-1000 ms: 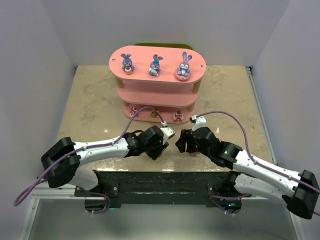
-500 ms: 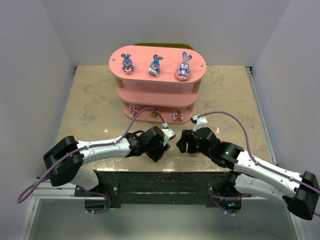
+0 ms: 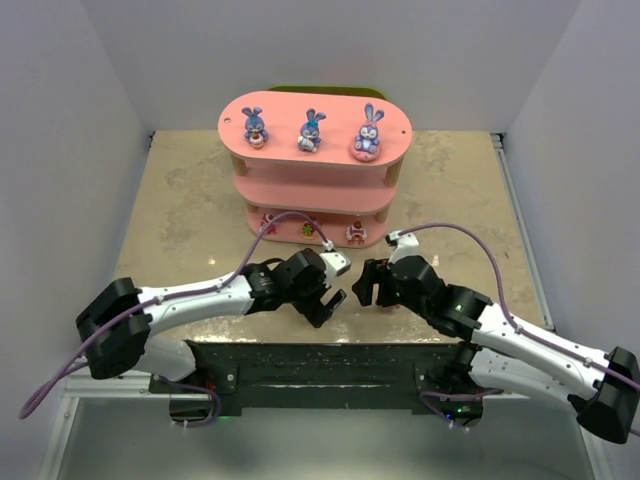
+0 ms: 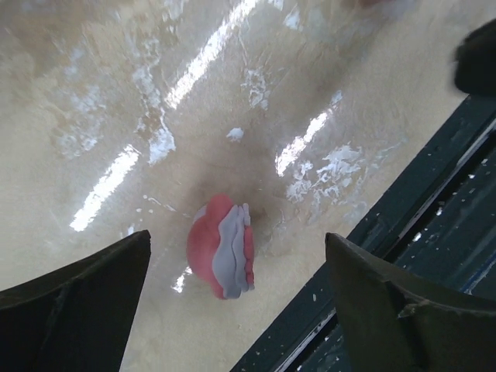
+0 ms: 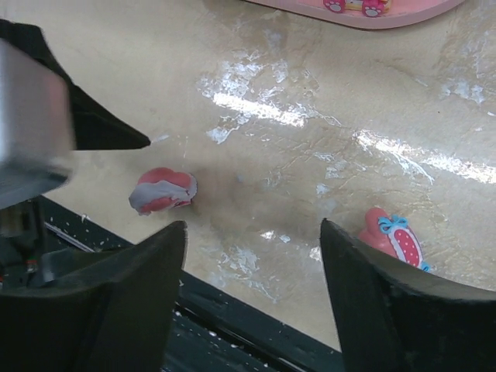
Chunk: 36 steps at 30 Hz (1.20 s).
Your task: Place and organize the plastic toys onto the shelf
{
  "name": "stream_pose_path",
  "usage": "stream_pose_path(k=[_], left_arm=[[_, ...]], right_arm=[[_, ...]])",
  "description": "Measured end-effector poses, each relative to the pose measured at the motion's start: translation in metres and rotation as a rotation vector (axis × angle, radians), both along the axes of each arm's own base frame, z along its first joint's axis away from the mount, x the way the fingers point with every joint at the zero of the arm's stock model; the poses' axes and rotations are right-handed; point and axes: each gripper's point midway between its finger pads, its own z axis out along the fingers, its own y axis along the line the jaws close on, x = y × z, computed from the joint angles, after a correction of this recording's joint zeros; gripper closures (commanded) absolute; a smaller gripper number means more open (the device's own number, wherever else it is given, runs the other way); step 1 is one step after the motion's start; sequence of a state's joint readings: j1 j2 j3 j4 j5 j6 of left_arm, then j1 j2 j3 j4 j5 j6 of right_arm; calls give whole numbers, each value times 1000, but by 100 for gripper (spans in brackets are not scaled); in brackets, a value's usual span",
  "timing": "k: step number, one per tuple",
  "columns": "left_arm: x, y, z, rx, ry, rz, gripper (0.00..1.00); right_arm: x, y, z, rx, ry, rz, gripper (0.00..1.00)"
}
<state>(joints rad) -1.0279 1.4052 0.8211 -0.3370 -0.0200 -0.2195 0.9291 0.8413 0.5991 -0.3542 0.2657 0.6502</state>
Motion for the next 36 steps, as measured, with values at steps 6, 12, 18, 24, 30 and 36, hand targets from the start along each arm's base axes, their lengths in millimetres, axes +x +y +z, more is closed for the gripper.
stream_pose_path(k=[6, 12, 18, 24, 30, 36], left_arm=[[2, 4, 65, -163, -106, 35, 0], [7, 43, 135, -340, -229, 241, 0], [13, 122, 164, -444, -316, 631, 0], [7, 172, 158, -490, -345, 835, 0], [3, 191, 161, -549, -363, 895, 0], [2, 194, 164, -566, -369, 893, 0]], right_arm=[[0, 5, 0, 10, -50, 61, 1], [-5, 35, -18, 8, -57, 209, 1], [-30, 80, -52, -64, -64, 408, 1], [-41, 99, -72, -126, -77, 492, 1], [-34, 115, -73, -149, -116, 499, 1], [-16, 132, -82, -199, -123, 465, 1]])
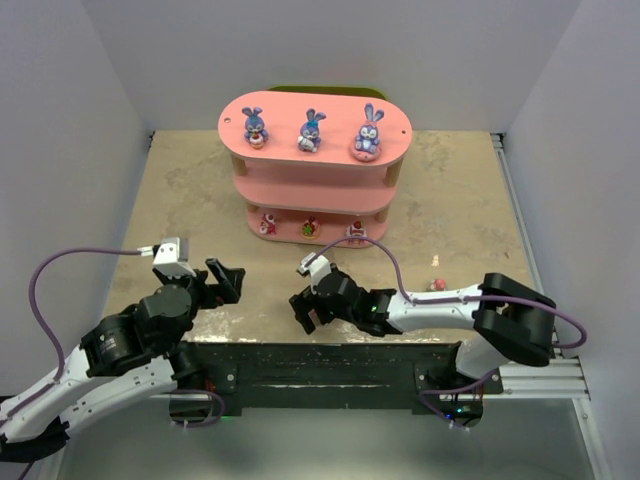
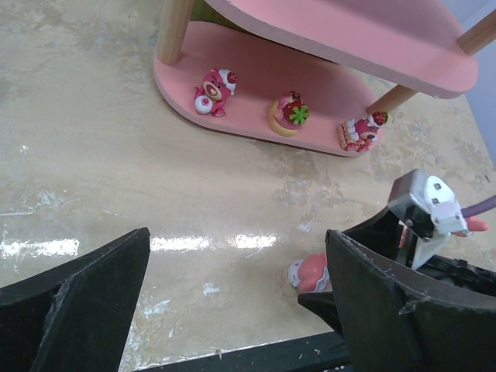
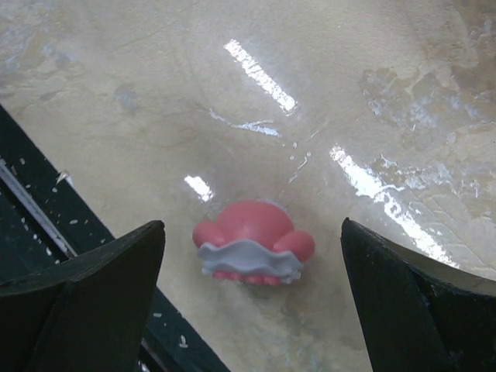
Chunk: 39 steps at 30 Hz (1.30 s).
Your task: Place and organize the plastic toys onto the shelf
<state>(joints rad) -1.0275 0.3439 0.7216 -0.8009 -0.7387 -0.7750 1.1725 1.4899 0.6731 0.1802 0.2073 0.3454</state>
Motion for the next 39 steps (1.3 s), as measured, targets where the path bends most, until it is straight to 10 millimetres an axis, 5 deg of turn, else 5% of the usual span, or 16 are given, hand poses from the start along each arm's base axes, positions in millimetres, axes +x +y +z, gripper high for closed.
stream_pose_path(k=[29, 32, 39], left_arm=[[-4, 0, 5, -26, -31, -36, 0], [-4, 0, 5, -26, -31, -36, 0], [-4, 0, 5, -26, -31, -36, 1]], right_arm=[[4, 8, -26, -63, -2, 30, 14], [5, 8, -26, -62, -5, 25, 26], [10, 5, -24, -58, -15, -23, 72]])
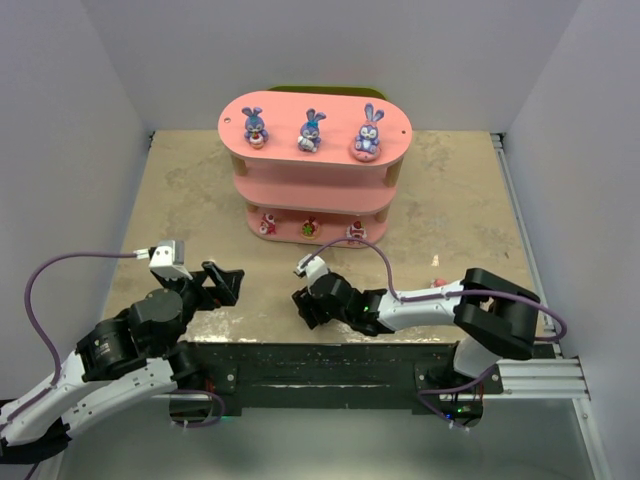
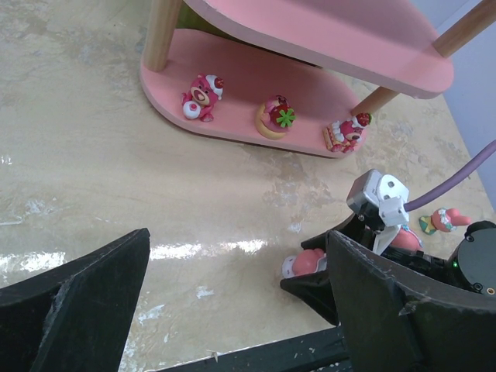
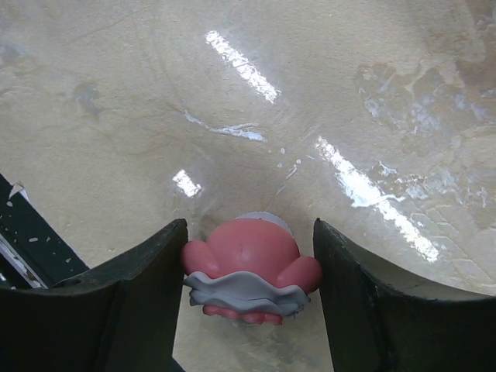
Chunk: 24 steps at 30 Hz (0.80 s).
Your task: Place and organize the plastic toys onto the shelf
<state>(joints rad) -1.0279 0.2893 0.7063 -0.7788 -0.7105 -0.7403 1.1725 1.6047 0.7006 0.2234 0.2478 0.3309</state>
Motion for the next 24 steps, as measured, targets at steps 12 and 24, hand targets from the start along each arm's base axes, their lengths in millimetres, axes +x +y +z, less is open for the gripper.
stream_pose_path(k=[12, 24], left_arm=[[0, 0, 0, 0, 0, 0, 1], [0, 0, 0, -3, -1, -2, 1]], right_arm=[[26, -31, 80, 31, -61, -284, 87], [113, -99, 180, 91, -189, -660, 86]])
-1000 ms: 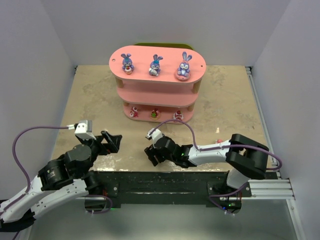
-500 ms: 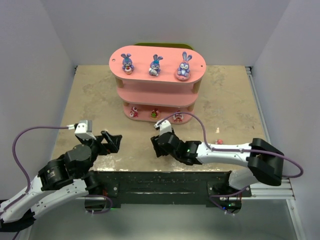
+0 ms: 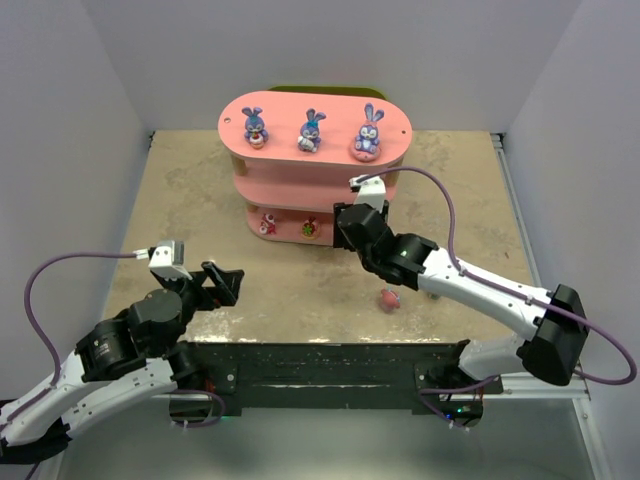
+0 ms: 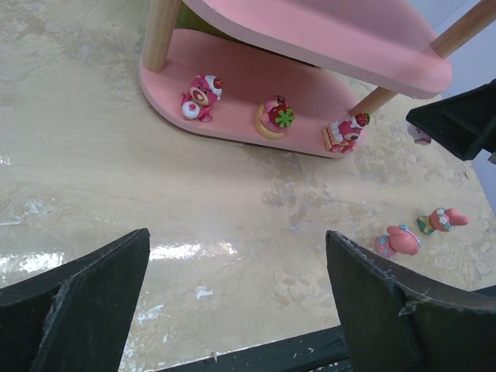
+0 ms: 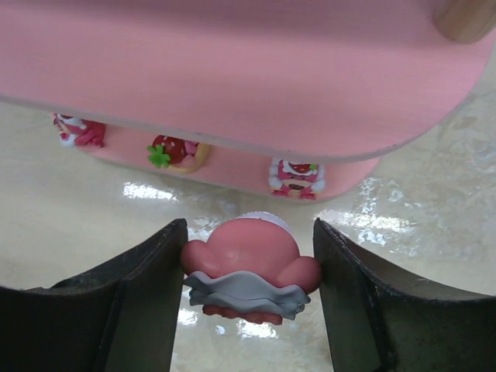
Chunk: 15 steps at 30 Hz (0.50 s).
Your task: Place and organize the plastic toys onto the shelf
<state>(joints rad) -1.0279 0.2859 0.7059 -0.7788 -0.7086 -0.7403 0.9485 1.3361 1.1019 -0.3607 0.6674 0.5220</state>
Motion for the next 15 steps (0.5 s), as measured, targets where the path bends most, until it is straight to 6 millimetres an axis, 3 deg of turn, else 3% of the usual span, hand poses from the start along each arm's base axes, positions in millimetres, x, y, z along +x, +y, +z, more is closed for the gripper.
stream_pose_path(k=[15], left_arm=[[0, -1, 0, 1, 1, -2, 0]], right_arm=[[40, -26, 33, -76, -98, -121, 85]])
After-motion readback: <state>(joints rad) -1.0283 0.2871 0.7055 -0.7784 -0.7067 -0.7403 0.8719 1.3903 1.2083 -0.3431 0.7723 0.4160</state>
